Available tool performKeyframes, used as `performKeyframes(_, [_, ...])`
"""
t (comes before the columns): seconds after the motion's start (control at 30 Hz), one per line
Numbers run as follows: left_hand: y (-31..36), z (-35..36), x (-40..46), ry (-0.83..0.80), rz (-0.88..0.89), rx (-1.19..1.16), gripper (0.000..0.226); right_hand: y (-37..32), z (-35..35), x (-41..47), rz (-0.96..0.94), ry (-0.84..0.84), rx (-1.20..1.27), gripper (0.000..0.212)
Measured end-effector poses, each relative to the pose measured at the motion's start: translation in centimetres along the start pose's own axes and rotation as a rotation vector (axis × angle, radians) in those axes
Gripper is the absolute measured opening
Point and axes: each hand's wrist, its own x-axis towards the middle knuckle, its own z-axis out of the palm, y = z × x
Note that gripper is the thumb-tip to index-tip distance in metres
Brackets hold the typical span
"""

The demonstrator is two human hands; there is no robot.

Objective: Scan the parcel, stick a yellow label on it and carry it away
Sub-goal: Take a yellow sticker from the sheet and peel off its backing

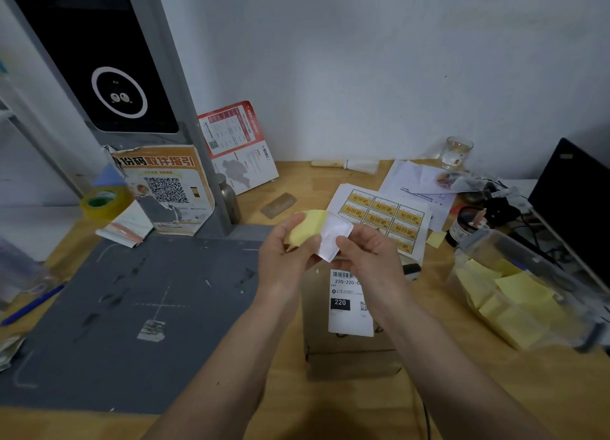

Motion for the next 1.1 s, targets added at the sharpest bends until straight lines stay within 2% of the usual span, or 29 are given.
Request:
performKeyframes(0.2, [0.0,-1.7,0.7,0.031,0.014,0.006,0.039,0.6,1.2,0.3,0.036,0.016,0.046,0.02])
performKeyframes(0.63, [-0.2,-3.7,2.1,-0.071,-0.034,-0.069,0.05,2.2,2.5,0.2,0.062,0.075,0.122,0.018])
performKeyframes(0.83, [-0.6,-2.6,2.4,0.06,-0.014,0.015,0.046,1.9,1.1,1.2,0.076,0.089,0.132,0.007])
performKeyframes(0.97, [-1.2,-0.9,2.1,0.125,-0.012,0.045,0.047,1.7,-1.1,1.8,0.069,0.155,0.114,0.016])
performKeyframes(1.1, [-1.7,2.3,1.5,0.147,-0.033,0.057,0.052,0.8,-4.4,2.1,0.035,0.14,0.085,0.02])
